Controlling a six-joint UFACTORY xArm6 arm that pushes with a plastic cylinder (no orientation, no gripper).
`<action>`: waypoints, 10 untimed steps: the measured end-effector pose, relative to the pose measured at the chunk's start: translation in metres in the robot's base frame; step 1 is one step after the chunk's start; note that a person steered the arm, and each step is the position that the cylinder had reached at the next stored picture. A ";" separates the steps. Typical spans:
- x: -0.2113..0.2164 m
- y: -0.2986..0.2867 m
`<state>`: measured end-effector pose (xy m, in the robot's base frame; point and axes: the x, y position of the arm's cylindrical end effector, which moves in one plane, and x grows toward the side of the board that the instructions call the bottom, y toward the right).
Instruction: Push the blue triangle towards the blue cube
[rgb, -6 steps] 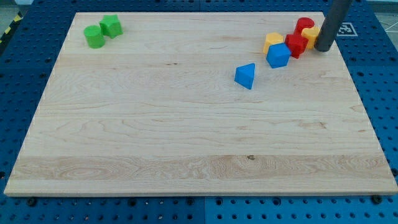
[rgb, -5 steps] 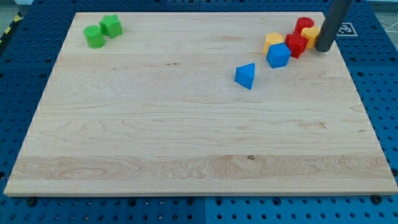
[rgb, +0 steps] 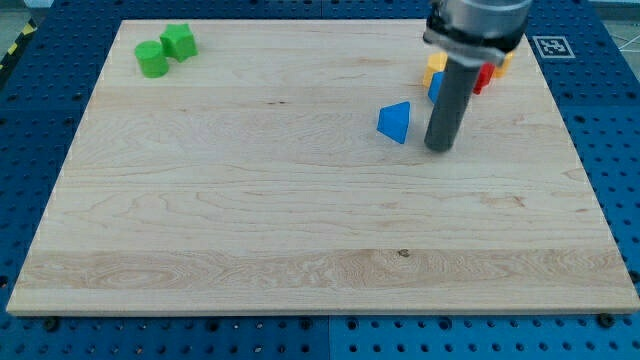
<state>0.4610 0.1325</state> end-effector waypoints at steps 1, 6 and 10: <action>0.068 -0.009; -0.033 -0.057; -0.082 -0.054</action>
